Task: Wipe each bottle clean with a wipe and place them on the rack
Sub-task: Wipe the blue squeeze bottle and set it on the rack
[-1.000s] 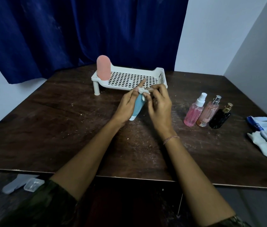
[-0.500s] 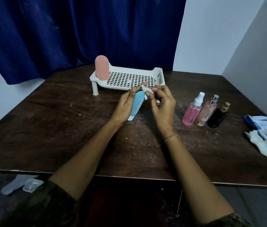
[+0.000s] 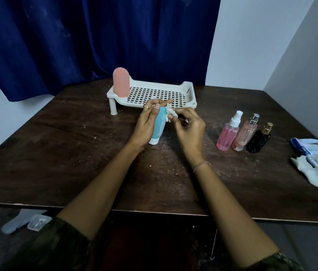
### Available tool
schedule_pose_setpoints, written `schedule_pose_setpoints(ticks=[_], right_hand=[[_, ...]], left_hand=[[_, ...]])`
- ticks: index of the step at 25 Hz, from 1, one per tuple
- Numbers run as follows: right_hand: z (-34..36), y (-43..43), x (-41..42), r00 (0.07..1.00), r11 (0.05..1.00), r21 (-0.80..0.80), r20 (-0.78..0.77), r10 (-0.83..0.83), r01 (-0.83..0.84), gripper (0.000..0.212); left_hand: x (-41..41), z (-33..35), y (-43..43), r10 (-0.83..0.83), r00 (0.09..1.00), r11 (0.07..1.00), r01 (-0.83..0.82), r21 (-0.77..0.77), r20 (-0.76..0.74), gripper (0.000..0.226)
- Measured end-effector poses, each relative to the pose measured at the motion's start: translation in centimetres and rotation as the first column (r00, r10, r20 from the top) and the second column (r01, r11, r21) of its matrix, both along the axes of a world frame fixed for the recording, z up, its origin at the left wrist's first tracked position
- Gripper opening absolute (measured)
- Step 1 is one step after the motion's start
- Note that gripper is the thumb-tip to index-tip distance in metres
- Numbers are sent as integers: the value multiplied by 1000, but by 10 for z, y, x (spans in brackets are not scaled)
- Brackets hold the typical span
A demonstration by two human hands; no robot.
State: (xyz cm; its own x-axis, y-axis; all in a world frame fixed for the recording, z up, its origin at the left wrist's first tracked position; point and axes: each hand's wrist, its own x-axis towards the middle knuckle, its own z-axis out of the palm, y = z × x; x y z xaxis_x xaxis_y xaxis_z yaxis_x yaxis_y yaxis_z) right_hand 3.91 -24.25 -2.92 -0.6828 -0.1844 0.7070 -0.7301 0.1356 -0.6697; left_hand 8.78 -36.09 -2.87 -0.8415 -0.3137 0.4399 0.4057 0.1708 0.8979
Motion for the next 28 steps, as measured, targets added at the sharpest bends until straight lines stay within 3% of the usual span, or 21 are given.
schedule_pose_setpoints(ticks=[3,6,11,15,20,25,28], right_hand=[[-1,-3,2,996,998,-54,86,19,-15,15],[-7,-5,1,973,998,1,222,61,-63,17],[-4,-7,2,979,997,-74,195,52,-38,14],[-9,-7,-1,953,997,23,297,63,-73,17],[-2,-8,10,993,997,-81,116,27,-17,16],[0,-8,17,991,998,25,-125,55,-52,14],[1,-7,15,988,996,82,-151,-24,37,13]], left_hand=[[0,0,-2,13,1000,1000,-13,-5,6,38],[1,0,-3,5,1000,1000,-5,14,-30,38],[3,1,-1,-10,1000,999,10,47,4,38],[5,1,-1,5,1000,998,-5,69,1,40],[0,-5,-7,-31,1000,997,31,73,-3,40],[2,-2,-5,-75,996,988,81,134,-49,36],[-2,-4,-6,-81,996,985,87,152,-48,35]])
